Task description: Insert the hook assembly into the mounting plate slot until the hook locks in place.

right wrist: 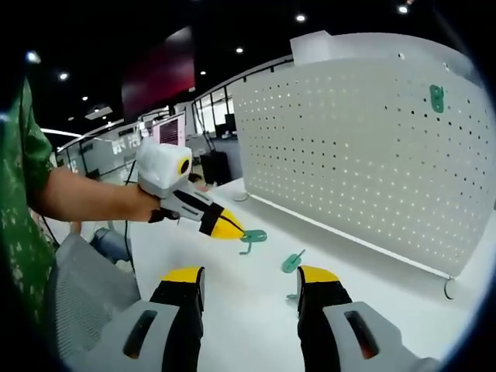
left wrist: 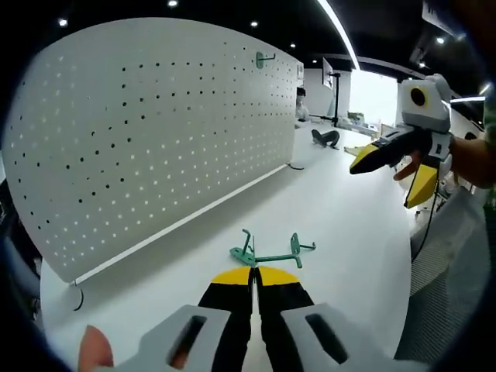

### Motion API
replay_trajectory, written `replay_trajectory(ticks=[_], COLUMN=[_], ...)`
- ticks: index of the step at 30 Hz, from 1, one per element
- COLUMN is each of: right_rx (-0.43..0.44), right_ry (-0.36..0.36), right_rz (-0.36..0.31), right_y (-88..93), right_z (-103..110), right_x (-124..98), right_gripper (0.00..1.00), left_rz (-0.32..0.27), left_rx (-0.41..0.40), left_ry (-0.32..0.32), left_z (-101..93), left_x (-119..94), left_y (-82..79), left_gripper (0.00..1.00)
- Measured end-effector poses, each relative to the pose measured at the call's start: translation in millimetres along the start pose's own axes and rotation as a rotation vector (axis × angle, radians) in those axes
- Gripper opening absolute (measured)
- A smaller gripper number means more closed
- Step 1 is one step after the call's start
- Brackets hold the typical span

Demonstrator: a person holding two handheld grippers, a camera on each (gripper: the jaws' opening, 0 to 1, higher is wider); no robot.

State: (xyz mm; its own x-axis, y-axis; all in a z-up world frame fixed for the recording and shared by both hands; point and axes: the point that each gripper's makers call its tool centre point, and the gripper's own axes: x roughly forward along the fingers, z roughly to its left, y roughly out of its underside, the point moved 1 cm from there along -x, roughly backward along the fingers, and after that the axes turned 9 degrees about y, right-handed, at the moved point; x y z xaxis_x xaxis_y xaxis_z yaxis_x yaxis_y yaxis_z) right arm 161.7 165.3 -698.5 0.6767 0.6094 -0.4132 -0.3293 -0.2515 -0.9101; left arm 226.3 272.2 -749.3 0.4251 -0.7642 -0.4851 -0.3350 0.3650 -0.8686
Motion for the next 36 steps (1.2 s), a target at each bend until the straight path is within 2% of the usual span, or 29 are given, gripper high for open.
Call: replay_trajectory(ticks=[17,36], right_rx=[-0.038,-0.081], right_ry=[-0.005,-0.014], right_rz=[-0.008,-0.026], right_y=[-5.8,-15.6], right_z=[5.4,10.1], right_x=[-5.1,-8.6], right_gripper=[0.48,0.46], left_rz=[-0.021,-0.016], left_rx=[0.039,0.093], left_ry=[0.046,0.093], left_z=[-26.2,-51.4], left_x=[-14.4,-17.9], left_y=[-22.7,-36.6], left_gripper=[0.01,0.01])
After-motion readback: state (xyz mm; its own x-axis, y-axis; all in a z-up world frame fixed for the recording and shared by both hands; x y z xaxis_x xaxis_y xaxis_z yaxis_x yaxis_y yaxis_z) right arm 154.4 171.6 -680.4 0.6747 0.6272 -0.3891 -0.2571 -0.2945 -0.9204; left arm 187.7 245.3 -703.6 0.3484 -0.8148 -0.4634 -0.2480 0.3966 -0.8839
